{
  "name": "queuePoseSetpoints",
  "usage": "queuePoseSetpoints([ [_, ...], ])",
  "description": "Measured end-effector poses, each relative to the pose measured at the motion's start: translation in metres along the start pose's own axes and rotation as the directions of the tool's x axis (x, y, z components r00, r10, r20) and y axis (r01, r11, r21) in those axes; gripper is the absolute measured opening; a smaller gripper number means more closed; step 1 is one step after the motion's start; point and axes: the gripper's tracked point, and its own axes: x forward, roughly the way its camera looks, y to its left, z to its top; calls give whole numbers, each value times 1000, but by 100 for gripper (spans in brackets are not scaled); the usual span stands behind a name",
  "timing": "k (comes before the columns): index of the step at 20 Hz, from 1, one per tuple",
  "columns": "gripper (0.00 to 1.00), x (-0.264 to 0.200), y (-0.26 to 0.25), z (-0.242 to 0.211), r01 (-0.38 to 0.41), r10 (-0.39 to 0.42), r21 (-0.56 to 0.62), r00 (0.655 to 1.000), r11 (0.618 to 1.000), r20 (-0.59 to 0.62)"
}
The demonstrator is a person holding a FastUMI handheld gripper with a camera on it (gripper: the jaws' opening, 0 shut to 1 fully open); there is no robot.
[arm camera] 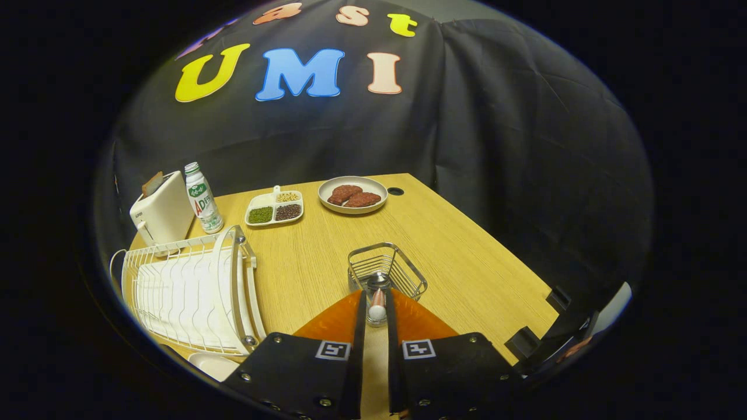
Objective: Take the plate from the dish rack, then take the spoon from the basket and place it into the plate.
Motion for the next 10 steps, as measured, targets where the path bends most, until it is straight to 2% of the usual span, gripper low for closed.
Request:
queuePoseSetpoints([
  [2, 18, 8, 0, 0, -13, 13, 6, 1000, 1000, -5],
  [4, 11, 7, -3, 2, -6, 6, -5, 1000, 1000, 1],
  [6, 10, 4, -3, 4, -3, 3, -10, 1000, 1000, 2],
  [7, 5, 2, -5, 4, 9, -9, -15, 1000, 1000, -3],
  [10, 1, -7, -3, 7, 8, -7, -14, 1000, 1000, 13],
])
